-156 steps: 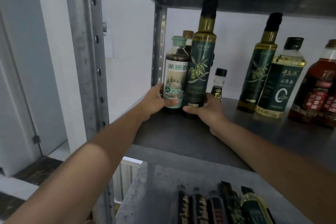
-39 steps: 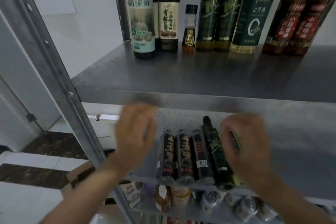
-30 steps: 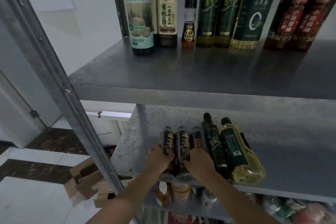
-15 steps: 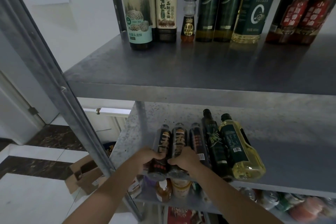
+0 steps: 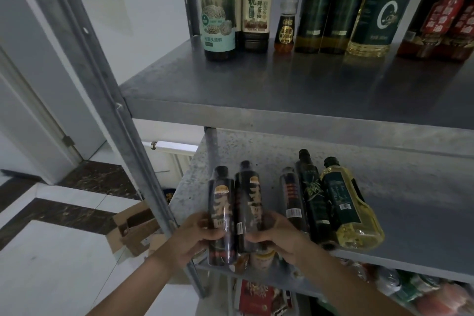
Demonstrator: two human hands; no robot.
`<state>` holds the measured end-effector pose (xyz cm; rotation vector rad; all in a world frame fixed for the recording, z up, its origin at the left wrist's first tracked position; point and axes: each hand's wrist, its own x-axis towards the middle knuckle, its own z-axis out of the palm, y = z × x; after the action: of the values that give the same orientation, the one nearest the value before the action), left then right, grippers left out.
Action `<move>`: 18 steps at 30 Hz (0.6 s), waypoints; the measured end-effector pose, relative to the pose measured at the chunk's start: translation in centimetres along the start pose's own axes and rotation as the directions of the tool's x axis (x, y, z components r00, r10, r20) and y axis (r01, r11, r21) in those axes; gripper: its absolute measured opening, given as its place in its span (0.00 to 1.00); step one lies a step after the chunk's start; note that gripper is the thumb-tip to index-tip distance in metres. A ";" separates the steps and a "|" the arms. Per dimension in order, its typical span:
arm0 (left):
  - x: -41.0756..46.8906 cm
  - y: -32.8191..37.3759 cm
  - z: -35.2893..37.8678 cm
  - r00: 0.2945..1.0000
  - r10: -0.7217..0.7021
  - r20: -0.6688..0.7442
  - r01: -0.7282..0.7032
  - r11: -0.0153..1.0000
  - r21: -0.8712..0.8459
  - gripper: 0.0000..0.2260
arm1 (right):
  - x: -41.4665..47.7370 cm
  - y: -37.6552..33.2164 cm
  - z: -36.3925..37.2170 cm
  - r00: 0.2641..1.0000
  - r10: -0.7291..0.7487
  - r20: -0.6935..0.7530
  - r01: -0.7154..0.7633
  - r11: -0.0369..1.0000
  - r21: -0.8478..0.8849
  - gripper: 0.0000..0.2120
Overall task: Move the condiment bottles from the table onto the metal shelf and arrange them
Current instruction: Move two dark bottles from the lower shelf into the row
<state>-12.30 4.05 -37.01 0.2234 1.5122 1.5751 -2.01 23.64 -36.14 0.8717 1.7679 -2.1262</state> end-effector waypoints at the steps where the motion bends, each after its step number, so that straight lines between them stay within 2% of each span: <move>1: -0.6 -0.3 -0.2 0.999 0.045 0.006 -0.045 0.999 0.003 0.27 | -0.5 0.1 0.3 0.999 -0.054 0.000 0.054 0.998 -0.015 0.27; 4: -2.9 -0.1 -0.1 0.983 0.167 -0.080 -0.163 0.985 0.057 0.40 | -2.3 -0.3 1.2 0.979 -0.202 0.009 0.202 0.975 -0.095 0.33; 6: -4.8 0.6 0.5 0.958 0.248 -0.145 -0.234 0.966 0.111 0.41 | -3.5 -0.8 1.5 0.955 -0.297 0.018 0.297 0.944 -0.143 0.35; 9: -8.0 2.2 1.3 0.921 0.349 -0.172 -0.322 0.932 0.164 0.42 | -6.2 -2.0 1.9 0.901 -0.431 0.052 0.432 0.879 -0.204 0.38; 11: -10.0 3.8 1.8 0.883 0.437 -0.171 -0.399 0.891 0.215 0.41 | -8.7 -3.3 2.1 0.837 -0.539 0.094 0.544 0.800 -0.253 0.39; 14: -13.0 7.2 3.3 0.809 0.581 -0.084 -0.552 0.802 0.230 0.33 | -12.6 -6.2 2.4 0.731 -0.669 0.137 0.670 0.665 -0.331 0.41; 18: -15.5 13.1 6.0 0.655 0.754 0.045 -0.739 0.628 0.244 0.28 | -18.2 -11.3 2.4 0.578 -0.802 0.147 0.769 0.476 -0.427 0.36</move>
<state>-5.66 -0.27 -17.39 1.0866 1.7757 2.0291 5.68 20.64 -16.23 -0.0792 2.9543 -1.8936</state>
